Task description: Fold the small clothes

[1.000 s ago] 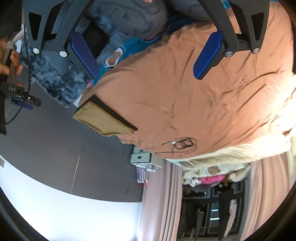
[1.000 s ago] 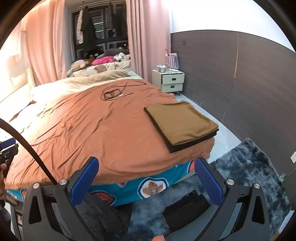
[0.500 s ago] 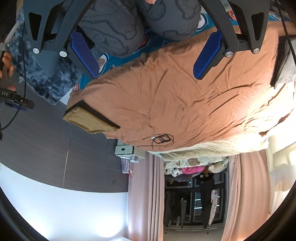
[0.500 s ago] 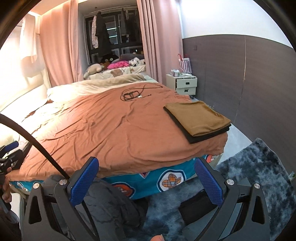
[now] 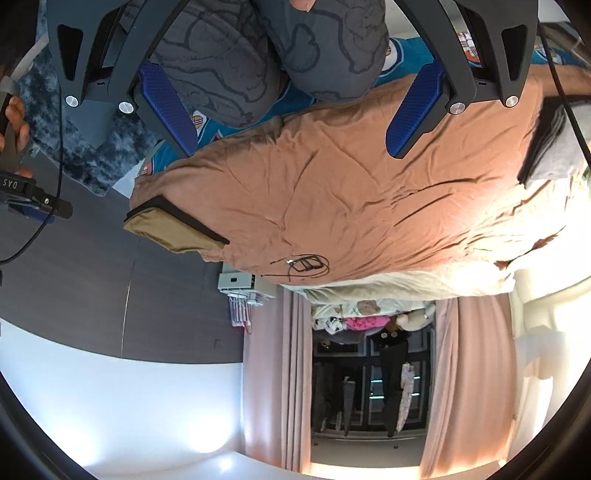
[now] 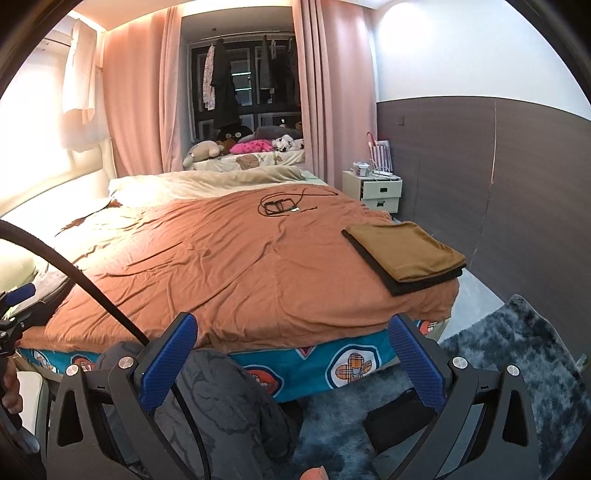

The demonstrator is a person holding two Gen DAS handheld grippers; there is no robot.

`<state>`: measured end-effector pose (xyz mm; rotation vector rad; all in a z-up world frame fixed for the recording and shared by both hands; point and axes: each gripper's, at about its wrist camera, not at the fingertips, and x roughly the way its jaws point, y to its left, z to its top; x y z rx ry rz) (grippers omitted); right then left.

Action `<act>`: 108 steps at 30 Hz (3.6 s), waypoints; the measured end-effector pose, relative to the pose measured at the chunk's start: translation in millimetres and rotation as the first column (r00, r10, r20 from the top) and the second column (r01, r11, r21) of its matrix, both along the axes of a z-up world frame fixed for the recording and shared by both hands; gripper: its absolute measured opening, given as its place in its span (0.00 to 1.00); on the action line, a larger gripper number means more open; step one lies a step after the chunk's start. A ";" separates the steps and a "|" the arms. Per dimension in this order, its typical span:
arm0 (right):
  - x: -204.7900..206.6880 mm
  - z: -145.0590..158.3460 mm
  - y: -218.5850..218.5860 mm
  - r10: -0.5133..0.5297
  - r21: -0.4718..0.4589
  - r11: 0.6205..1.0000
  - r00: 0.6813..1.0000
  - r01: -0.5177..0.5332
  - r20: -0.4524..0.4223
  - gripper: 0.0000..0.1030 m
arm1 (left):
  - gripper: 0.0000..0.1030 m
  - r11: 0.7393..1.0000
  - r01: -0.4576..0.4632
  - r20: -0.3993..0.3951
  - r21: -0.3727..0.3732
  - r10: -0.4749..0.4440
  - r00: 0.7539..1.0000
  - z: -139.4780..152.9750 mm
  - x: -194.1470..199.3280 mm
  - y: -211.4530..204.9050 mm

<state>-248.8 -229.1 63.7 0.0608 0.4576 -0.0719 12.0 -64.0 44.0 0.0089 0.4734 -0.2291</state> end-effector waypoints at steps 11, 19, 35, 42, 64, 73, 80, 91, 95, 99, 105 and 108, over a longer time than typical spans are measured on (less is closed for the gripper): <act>-12.5 -21.0 11.3 -0.006 -0.002 1.000 1.000 0.006 0.006 1.00 | 1.00 0.999 -0.030 0.023 -0.023 0.030 0.999 -10.4 -23.7 6.9; -17.8 -23.9 21.7 0.025 0.004 1.000 1.000 -0.025 0.013 1.00 | 1.00 0.998 -0.056 0.026 -0.033 0.057 0.998 -12.2 -30.0 14.2; -24.7 -28.6 28.6 0.019 0.000 1.000 1.000 -0.019 0.019 1.00 | 1.00 0.997 -0.070 0.036 -0.022 0.070 0.997 -8.9 -36.7 11.2; -24.9 -29.5 31.2 0.020 0.002 1.000 1.000 -0.020 0.023 1.00 | 1.00 0.997 -0.077 0.043 -0.022 0.078 0.996 -6.5 -37.9 14.2; -24.0 -28.9 37.6 0.032 0.012 0.999 0.999 -0.032 0.006 1.00 | 1.00 0.996 -0.081 0.031 -0.025 0.081 0.996 -9.4 -34.2 16.8; -23.8 -28.8 39.0 0.032 0.011 0.999 0.999 -0.032 0.000 1.00 | 1.00 0.996 -0.082 0.031 -0.027 0.082 0.996 -9.4 -34.2 17.0; -21.0 -28.2 38.1 0.032 0.012 0.999 0.999 -0.032 -0.007 1.00 | 1.00 0.996 -0.082 0.028 -0.028 0.083 0.996 -10.3 -34.4 17.2; -21.5 -29.0 38.9 0.038 0.004 0.999 0.999 -0.038 -0.006 1.00 | 1.00 0.996 -0.087 0.027 -0.035 0.088 0.996 -14.0 -37.8 16.7; -21.5 -29.4 38.7 0.037 -0.001 0.999 0.999 -0.037 -0.006 1.00 | 1.00 0.996 -0.084 0.023 -0.036 0.085 0.996 -13.9 -37.3 17.0; -22.0 -29.7 37.1 0.039 -0.001 0.999 0.999 -0.039 -0.006 1.00 | 1.00 0.996 -0.084 0.028 -0.031 0.085 0.996 -14.2 -37.7 16.7; -21.4 -30.6 34.8 0.040 0.004 0.999 0.999 -0.040 -0.010 1.00 | 1.00 0.996 -0.086 0.026 -0.028 0.087 0.996 -15.2 -38.5 15.7; -20.9 -30.3 33.6 0.042 0.000 0.999 0.999 -0.042 -0.011 1.00 | 1.00 0.995 -0.092 0.029 -0.028 0.093 0.995 -15.0 -38.5 17.1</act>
